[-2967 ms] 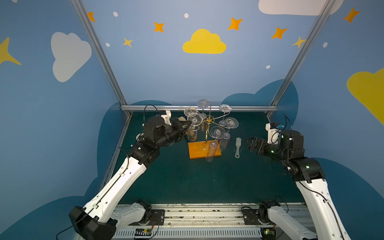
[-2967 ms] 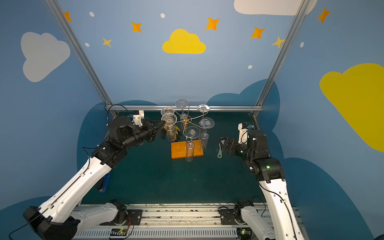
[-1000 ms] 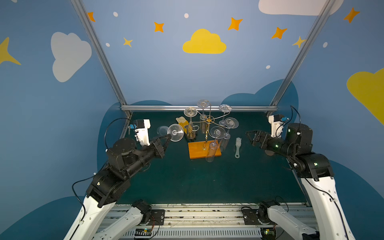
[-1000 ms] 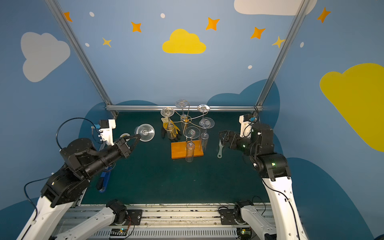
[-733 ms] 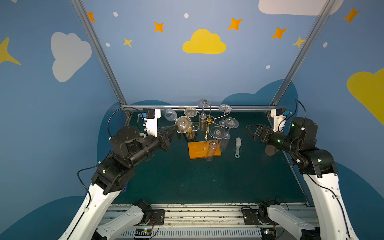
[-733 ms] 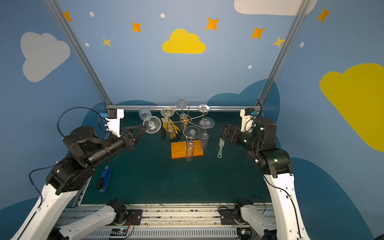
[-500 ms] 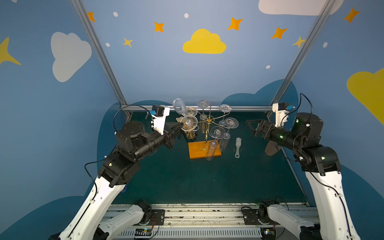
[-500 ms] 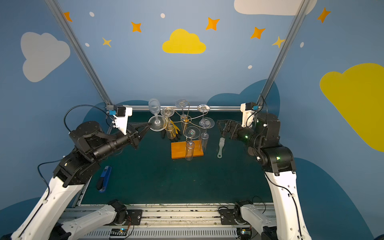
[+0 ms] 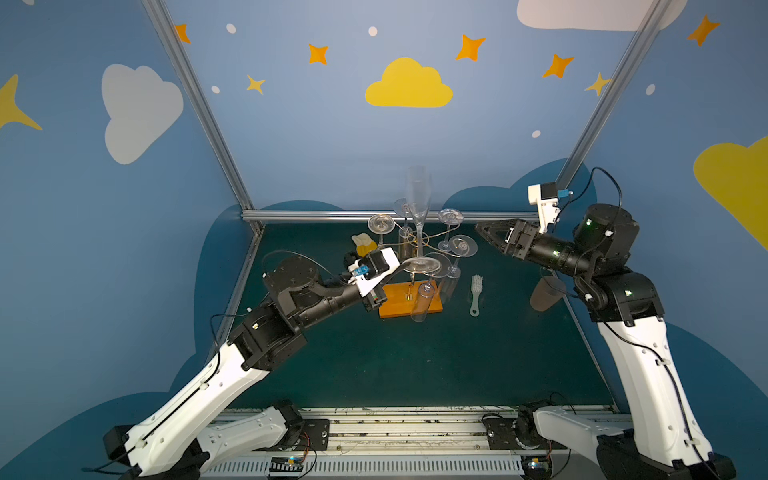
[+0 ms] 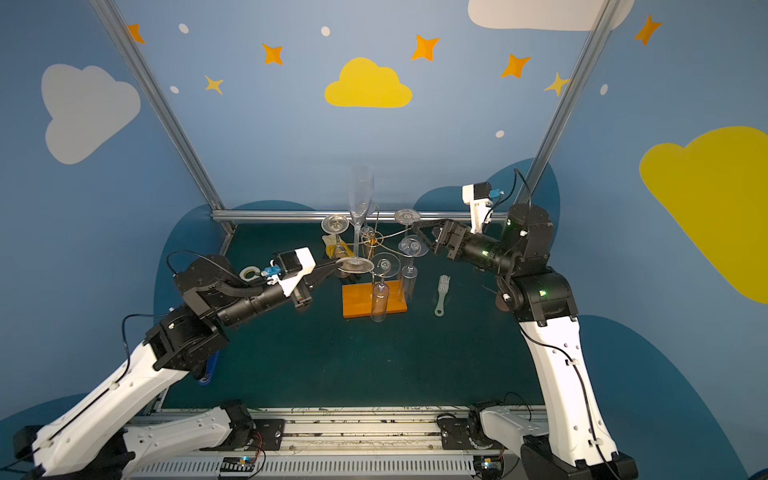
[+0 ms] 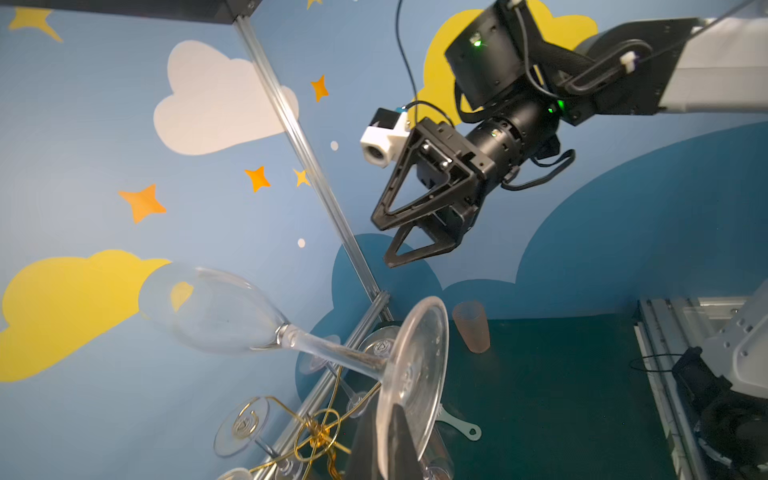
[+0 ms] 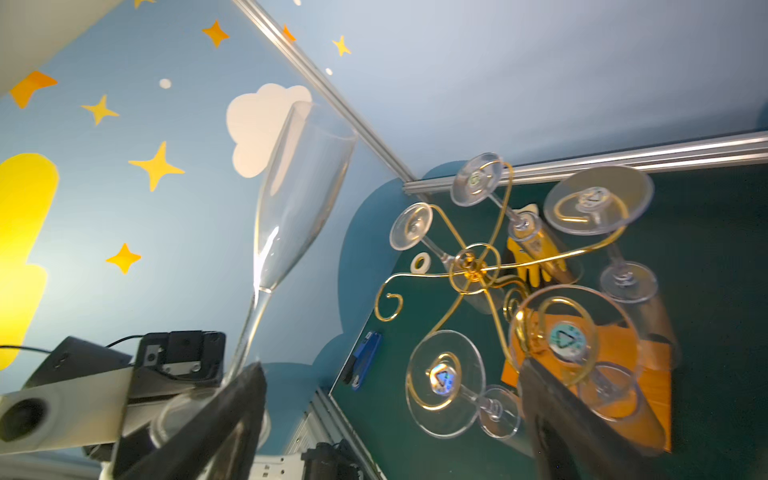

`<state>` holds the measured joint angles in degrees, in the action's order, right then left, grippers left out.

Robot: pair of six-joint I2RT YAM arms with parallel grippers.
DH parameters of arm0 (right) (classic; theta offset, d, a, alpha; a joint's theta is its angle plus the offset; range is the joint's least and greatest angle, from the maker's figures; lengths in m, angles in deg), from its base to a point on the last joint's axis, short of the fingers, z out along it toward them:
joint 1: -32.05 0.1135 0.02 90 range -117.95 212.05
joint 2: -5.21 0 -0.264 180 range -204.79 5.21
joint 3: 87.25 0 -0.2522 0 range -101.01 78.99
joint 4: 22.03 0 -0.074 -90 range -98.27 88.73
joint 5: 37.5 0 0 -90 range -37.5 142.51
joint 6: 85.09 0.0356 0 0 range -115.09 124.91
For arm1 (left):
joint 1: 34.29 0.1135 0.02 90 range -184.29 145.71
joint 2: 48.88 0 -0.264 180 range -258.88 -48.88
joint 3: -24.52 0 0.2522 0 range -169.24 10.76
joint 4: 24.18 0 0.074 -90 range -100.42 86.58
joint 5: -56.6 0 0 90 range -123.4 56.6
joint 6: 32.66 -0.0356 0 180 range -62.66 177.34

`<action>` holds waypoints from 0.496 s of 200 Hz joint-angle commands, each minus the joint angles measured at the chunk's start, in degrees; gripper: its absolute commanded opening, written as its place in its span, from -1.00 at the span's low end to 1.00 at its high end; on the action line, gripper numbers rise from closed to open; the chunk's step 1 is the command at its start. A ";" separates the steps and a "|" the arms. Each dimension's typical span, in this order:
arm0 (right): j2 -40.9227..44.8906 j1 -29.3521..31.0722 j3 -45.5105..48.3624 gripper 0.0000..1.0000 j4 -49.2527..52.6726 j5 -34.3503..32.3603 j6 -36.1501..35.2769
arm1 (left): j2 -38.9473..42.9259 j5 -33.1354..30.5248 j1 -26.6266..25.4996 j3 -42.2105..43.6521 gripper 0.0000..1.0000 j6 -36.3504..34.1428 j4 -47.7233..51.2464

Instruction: Take the wine glass off the wine glass rack

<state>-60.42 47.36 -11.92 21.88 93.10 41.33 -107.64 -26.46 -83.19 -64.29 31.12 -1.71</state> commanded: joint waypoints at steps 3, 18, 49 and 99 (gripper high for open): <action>-0.12 2.21 -0.12 0.85 -5.02 5.21 3.75 | -1.29 -3.55 -2.58 0.68 -0.95 -8.85 -7.47; 0.15 3.75 0.94 0.81 -6.36 5.97 4.59 | -2.34 -5.00 -3.80 1.36 -0.95 -10.03 -9.52; 0.67 6.18 2.35 0.73 -6.23 6.00 4.27 | -3.56 -7.29 -6.19 2.84 -0.94 -12.50 -12.78; 1.68 8.44 6.00 0.52 -6.20 3.95 4.44 | -4.95 -10.82 -9.44 3.90 -0.95 -16.44 -14.31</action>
<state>-60.14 54.81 -7.37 17.20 97.69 45.27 -112.74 -34.62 -91.52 -60.24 18.07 -11.22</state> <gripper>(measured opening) 0.779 0.054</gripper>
